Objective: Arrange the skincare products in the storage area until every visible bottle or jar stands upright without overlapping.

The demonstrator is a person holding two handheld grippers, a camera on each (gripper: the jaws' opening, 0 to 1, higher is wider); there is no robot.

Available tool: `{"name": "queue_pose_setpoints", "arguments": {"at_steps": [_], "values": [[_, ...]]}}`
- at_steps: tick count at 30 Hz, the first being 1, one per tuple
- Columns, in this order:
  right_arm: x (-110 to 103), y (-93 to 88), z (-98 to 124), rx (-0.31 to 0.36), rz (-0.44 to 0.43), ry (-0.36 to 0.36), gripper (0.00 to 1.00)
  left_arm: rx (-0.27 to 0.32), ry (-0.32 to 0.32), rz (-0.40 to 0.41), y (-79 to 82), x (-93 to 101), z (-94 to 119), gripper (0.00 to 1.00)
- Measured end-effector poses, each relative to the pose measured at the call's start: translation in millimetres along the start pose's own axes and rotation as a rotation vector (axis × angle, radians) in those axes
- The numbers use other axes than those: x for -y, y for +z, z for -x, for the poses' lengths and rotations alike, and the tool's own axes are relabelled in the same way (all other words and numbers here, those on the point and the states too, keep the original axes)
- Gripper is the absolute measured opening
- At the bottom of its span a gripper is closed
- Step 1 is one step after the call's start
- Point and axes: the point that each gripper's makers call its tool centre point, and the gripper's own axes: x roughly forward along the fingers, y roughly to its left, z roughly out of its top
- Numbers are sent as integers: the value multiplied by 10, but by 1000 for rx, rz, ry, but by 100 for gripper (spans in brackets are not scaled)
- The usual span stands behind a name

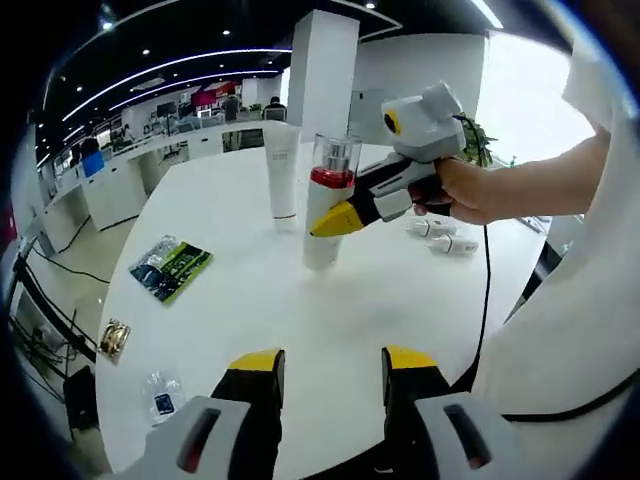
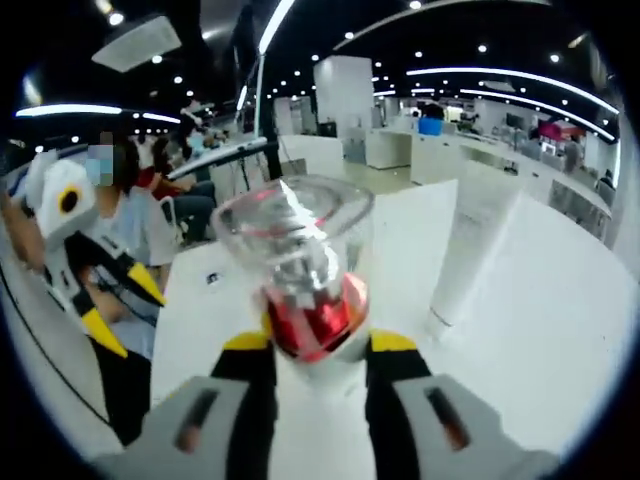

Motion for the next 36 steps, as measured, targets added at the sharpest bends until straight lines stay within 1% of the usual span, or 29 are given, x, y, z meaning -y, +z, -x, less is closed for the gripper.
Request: {"name": "queue_pose_setpoints", "arguments": {"at_steps": [3,4,7,8,10,11,12,13,15,16,18,22,25,29,32,36], "values": [[171,-17,29,2,-16,-33,30,0,-1,20,-21,3,-5,39],[270,-27,50,-1,-20,-63,30,2,-1,22,-24,6,-4,39],[409,-40,86,2,-45,-98,30,6,-4,35,-24,10,5,39],[475,-49,105,5,-67,-123,30,7,-4,36,-22,1,5,39],[532,-64,117,3,-73,-141,30,9,0,41,-20,-20,4,39],[617,-97,129,-2,-90,-176,30,16,6,65,-9,-52,4,39],[673,-118,134,-5,-97,-195,30,20,9,75,1,-63,6,39],[717,-134,138,-6,-107,-210,30,27,13,94,20,-75,12,39],[811,-161,142,-5,-121,-236,30,50,21,165,77,-97,21,39],[861,-167,140,0,-131,-246,30,67,13,183,113,-94,23,39],[921,-171,140,7,-150,-257,30,93,12,210,177,-104,42,39],[1020,-163,136,22,-171,-284,30,101,15,210,215,-102,72,39],[1091,-143,118,36,-182,-301,30,92,29,212,173,-125,100,39],[1148,-113,88,34,-180,-311,31,79,35,210,120,-127,131,39],[1224,-91,88,44,-188,-320,31,79,41,229,101,-128,144,39],[1333,-99,76,34,-175,-322,31,77,45,231,76,-100,149,39]]}}
